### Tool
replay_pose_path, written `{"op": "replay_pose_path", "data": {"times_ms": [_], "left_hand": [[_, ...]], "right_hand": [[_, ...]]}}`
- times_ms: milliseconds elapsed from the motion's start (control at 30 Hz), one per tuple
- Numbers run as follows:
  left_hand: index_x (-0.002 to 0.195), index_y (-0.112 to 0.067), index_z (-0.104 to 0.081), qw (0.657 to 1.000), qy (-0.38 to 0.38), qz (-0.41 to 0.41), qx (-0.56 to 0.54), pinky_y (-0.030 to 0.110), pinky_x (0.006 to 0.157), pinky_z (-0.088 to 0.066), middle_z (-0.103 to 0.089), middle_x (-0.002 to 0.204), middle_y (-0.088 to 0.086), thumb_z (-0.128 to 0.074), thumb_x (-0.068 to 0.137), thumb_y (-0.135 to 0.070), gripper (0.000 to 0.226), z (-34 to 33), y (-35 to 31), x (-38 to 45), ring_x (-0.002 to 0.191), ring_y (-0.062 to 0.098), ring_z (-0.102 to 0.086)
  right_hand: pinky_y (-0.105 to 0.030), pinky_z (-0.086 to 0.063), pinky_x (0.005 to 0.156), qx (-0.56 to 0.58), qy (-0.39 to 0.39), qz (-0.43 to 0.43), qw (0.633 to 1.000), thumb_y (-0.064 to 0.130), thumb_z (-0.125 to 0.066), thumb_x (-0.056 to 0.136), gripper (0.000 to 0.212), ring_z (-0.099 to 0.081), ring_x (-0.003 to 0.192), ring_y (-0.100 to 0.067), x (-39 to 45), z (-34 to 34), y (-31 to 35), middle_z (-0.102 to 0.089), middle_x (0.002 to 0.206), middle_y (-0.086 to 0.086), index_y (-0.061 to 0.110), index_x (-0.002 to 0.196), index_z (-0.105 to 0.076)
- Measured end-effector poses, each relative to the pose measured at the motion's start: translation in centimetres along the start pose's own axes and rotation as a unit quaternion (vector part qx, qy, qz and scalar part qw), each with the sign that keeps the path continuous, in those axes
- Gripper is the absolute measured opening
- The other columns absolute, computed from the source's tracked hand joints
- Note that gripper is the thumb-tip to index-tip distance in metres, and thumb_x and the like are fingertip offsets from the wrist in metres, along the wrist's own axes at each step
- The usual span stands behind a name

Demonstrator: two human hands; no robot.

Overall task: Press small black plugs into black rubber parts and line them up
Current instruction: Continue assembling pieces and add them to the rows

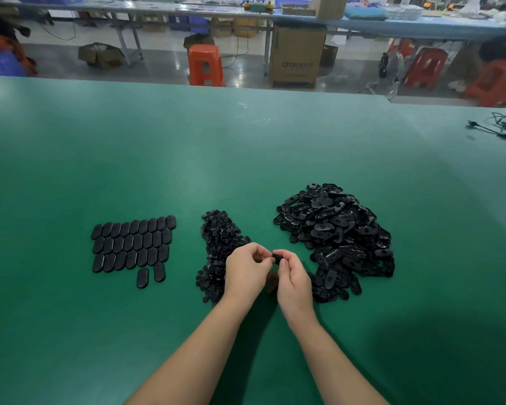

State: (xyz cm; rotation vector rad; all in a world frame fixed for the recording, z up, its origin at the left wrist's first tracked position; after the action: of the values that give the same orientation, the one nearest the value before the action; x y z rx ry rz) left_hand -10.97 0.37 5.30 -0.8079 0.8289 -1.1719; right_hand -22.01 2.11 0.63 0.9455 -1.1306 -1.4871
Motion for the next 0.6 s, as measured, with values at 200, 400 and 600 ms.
{"op": "replay_pose_path", "data": {"times_ms": [200,400,600], "left_hand": [[0.093,-0.024,-0.072,0.999,0.024,-0.007,0.024,0.020,0.075,-0.048,-0.069,0.087,-0.011,-0.082,0.082,-0.023,0.014,0.6,0.1,0.7,0.083,0.008,-0.064],[0.073,-0.027,-0.069,0.998,0.041,-0.023,0.030,0.019,0.058,-0.043,-0.068,0.069,-0.009,-0.083,0.078,-0.025,0.015,1.1,-0.1,1.2,0.059,0.005,-0.058],[0.081,-0.023,-0.071,0.997,0.073,-0.011,-0.012,0.026,0.062,-0.050,-0.073,0.075,-0.005,-0.078,0.084,-0.020,0.008,0.7,0.1,1.0,0.059,0.009,-0.061]], "right_hand": [[-0.049,-0.056,0.065,0.060,0.012,-0.022,0.998,0.016,-0.038,0.109,0.030,-0.064,0.061,-0.019,-0.1,0.1,0.0,-0.066,0.069,-0.007,0.032,0.102,-0.063],[-0.039,-0.055,0.060,0.039,0.004,0.003,0.999,0.016,-0.043,0.107,0.028,-0.062,0.060,-0.015,-0.1,-0.2,0.1,-0.068,0.072,-0.003,0.036,0.101,-0.062],[-0.047,-0.053,0.079,0.049,-0.008,-0.002,0.999,0.013,-0.049,0.104,0.022,-0.060,0.080,-0.015,0.1,0.0,0.1,-0.071,0.094,-0.001,0.029,0.106,-0.064]]}}
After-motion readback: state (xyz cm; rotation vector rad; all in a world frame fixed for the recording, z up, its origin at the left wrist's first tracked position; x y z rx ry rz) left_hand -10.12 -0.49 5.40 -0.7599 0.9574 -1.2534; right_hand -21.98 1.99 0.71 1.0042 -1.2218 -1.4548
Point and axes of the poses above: each hand's wrist, its own x-axis towards the middle knuckle, its own z-axis out of the back of the hand, y = z × x, the point moved 1 cm from there along x, towards the middle knuckle
